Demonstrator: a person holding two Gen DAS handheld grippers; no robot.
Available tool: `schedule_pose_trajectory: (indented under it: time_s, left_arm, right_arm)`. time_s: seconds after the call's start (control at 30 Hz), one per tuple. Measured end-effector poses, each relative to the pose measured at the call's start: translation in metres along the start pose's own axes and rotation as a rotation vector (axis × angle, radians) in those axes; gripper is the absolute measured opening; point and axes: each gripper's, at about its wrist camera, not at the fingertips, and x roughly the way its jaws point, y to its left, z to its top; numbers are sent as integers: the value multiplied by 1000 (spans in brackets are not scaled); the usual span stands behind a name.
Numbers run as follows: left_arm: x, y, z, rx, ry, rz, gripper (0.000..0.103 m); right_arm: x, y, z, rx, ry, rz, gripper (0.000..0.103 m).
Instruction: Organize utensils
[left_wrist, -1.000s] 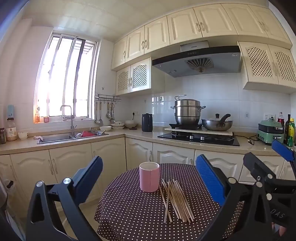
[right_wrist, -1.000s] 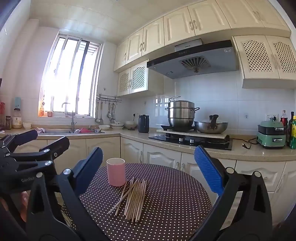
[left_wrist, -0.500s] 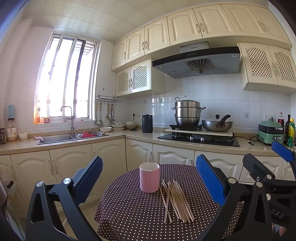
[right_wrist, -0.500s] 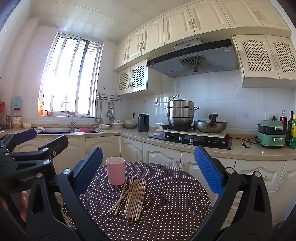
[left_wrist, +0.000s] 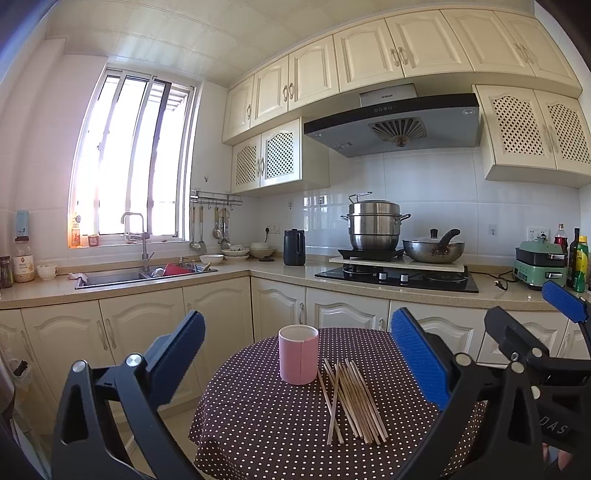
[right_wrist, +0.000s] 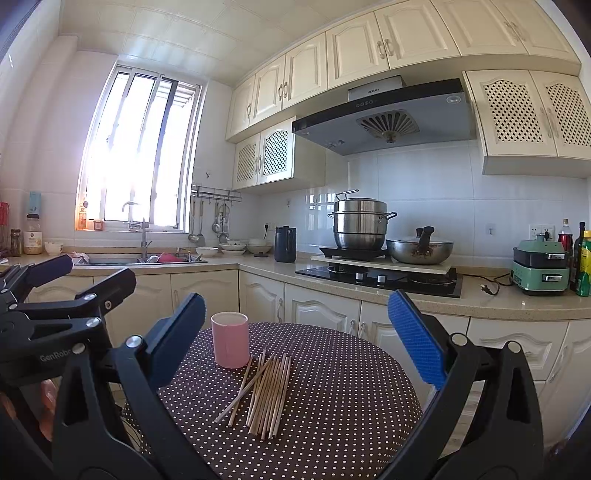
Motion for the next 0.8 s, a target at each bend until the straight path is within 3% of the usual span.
schedule_pose_trajectory:
  time_s: [0.8]
  left_arm:
    - [-3,4,3,1,-5,2,99]
  right_arm:
    - [0,0,2,-5,-3,1,97]
